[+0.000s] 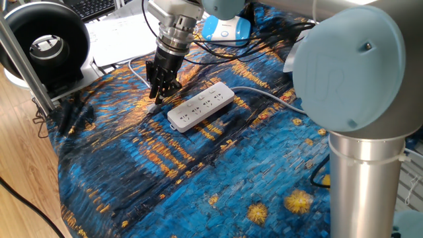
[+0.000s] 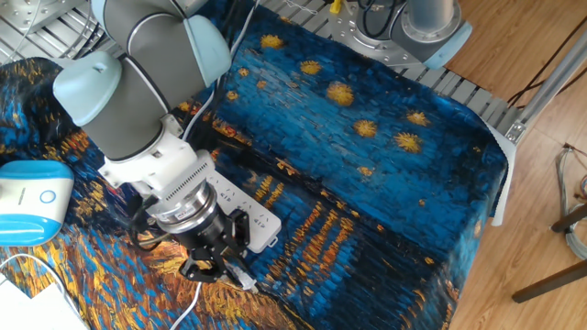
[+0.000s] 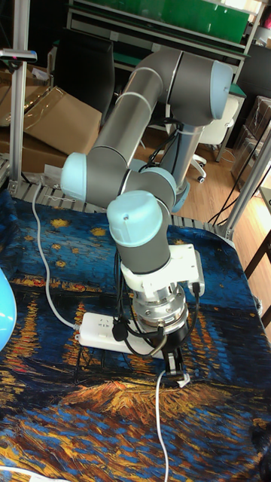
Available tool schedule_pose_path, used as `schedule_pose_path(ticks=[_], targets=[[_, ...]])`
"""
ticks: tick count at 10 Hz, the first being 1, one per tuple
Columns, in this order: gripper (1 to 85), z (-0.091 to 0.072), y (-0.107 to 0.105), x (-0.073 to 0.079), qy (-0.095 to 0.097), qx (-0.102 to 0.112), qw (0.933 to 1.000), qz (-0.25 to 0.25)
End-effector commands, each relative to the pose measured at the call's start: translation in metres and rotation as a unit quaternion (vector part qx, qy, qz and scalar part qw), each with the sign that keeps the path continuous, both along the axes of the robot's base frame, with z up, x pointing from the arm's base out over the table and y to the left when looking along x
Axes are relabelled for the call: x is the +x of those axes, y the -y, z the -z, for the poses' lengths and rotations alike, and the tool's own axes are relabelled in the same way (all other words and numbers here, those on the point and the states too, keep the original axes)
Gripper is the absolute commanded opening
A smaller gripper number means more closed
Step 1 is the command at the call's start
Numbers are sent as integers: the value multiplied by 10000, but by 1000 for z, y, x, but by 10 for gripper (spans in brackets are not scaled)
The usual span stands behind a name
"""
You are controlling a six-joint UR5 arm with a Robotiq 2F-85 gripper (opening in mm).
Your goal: Plug in the power cord of the desk lamp, turn on the socket, and light up the desk lamp
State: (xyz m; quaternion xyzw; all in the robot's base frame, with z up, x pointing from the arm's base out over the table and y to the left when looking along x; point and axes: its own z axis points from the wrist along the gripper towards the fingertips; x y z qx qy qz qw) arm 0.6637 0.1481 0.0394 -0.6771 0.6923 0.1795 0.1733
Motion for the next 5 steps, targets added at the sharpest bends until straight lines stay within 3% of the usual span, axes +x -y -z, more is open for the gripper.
schedule_pose_path(ticks=[1, 3, 5], targets=[[327, -12, -15, -3, -109, 384, 9992, 37], [327, 1, -5, -1, 0, 293, 9995, -130], [333, 6, -3, 3, 80, 399, 9989, -216]])
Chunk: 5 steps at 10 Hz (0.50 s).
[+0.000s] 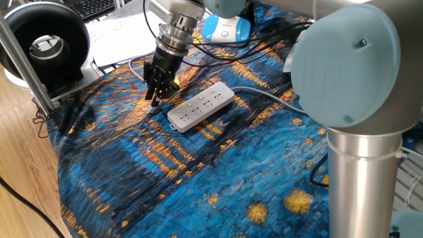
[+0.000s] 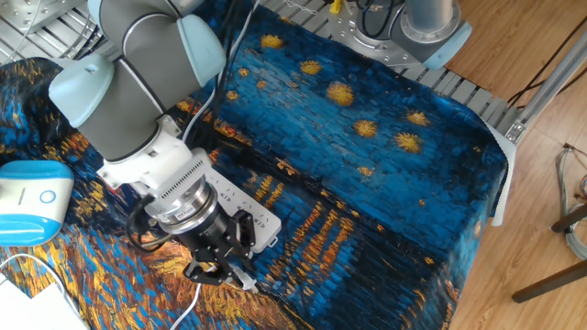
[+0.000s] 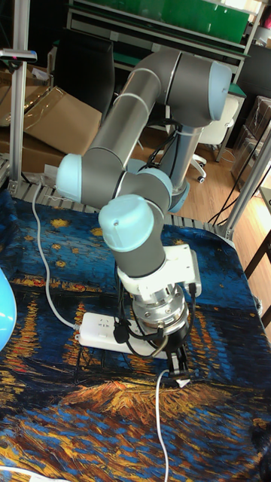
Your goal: Plug in the power cord of the desk lamp, turn on the socket, and light up the desk lamp
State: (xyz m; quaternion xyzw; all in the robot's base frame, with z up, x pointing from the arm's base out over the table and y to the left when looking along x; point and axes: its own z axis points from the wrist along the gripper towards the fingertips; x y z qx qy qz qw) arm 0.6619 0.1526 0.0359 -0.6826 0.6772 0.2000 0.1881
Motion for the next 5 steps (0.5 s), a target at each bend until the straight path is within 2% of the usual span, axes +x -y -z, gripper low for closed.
schedule_pose_path(ticks=[1, 5], targets=[[333, 4, 2, 5, 81, 149, 9998, -64], [333, 8, 9, 3, 121, 234, 9996, -138]])
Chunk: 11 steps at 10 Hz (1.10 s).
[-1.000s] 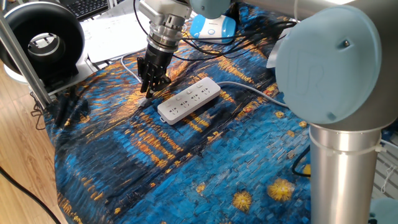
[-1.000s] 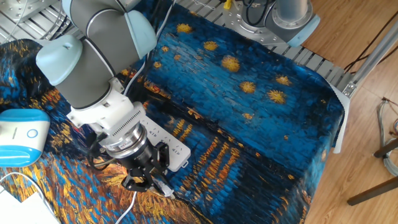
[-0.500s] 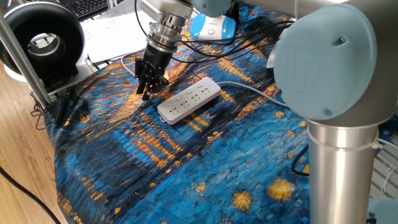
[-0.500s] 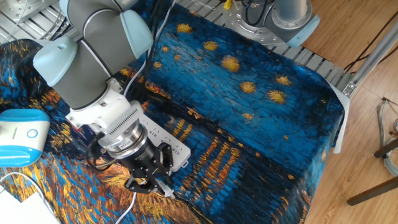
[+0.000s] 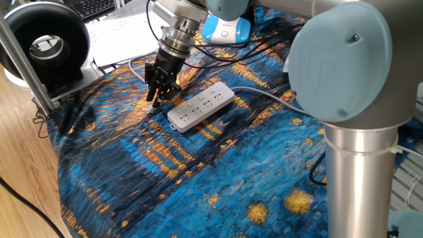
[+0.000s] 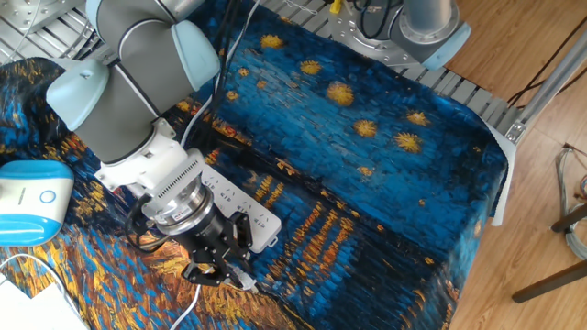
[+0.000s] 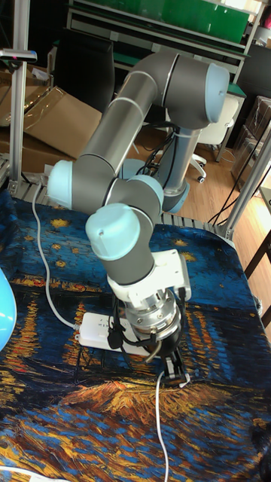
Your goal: Plug in the power cord of the desk lamp, turn on the socket, and light up the desk lamp
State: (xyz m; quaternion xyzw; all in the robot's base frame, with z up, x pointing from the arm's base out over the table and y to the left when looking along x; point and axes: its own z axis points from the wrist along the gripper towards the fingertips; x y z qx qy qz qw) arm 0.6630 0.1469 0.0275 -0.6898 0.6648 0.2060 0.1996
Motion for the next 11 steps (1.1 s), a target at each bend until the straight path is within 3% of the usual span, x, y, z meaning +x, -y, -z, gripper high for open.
schedule_pose_path(ticks=[1, 4, 11], targets=[[333, 3, 5, 2, 48, 111, 9999, -34], [333, 2, 0, -4, -23, 250, 9996, -92], [313, 13, -2, -1, 41, 243, 9996, -104]])
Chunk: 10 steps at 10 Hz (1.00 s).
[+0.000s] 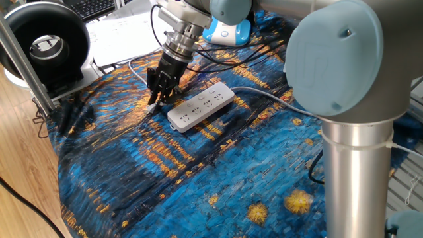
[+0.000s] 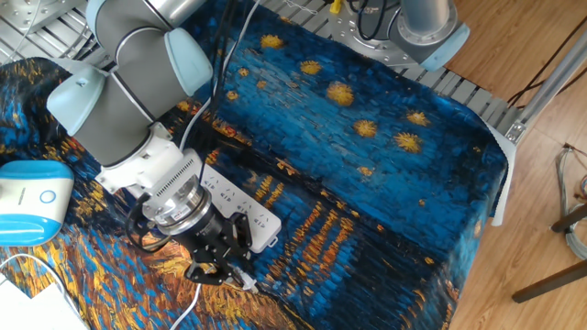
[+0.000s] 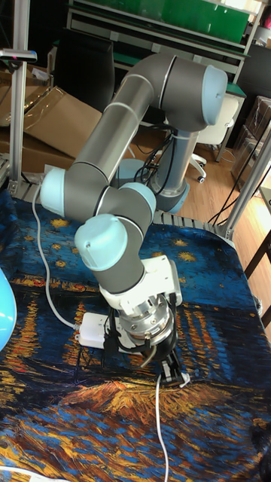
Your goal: Plug in the power cord of the desk lamp, turn on the socket, and light up the desk lamp
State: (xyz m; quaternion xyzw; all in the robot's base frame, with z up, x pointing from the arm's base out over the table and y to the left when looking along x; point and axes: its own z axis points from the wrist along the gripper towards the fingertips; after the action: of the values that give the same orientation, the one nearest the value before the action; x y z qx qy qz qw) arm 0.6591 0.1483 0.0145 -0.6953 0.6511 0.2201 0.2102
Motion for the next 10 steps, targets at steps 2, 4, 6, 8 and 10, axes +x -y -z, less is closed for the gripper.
schedule_pose_path(ticks=[2, 4, 6, 8, 10], targets=[[280, -1, -1, 1, -2, 120, 9999, 22], [197, -1, -2, 1, -14, 127, 9999, 52], [53, 2, 3, 4, 1, 11, 9999, 137], [13, -3, 1, 3, -55, 10, 9998, 201], [13, -15, -1, -1, -89, -45, 9996, 252]])
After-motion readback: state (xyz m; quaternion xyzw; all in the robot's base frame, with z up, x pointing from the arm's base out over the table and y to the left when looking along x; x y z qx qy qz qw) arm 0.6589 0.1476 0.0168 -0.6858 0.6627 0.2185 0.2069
